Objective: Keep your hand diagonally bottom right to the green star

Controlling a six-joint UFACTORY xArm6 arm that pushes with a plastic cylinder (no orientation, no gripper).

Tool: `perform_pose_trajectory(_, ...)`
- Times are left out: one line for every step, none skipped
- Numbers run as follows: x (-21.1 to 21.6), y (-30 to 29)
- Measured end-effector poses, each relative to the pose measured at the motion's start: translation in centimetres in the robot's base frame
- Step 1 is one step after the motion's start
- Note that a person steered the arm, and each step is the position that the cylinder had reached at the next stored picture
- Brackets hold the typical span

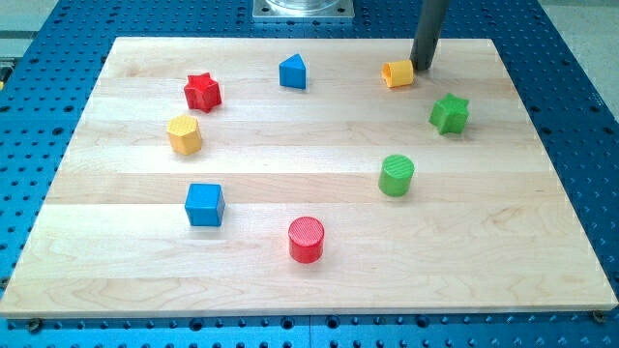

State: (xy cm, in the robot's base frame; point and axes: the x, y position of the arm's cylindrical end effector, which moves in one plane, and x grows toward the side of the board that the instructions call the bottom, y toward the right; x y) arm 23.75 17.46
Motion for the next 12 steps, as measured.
perform_pose_trajectory(0.7, -1.7)
perform_pose_trajectory(2.2, -2.3)
perform_pose_trajectory(2.8, -3.1)
perform_pose_trajectory(1.5, 5.9)
perform_pose_trajectory(2.5, 9.9)
perform_pose_trajectory(2.2, 9.9)
perform_pose_trajectory(2.3, 9.9)
perform_pose_trajectory(6.1, 12.5)
perform_pose_trajectory(12.9, 15.4)
perform_pose_trajectory(15.6, 17.1)
perform_pose_trajectory(15.6, 16.9)
perform_pose_trajectory(15.6, 16.9)
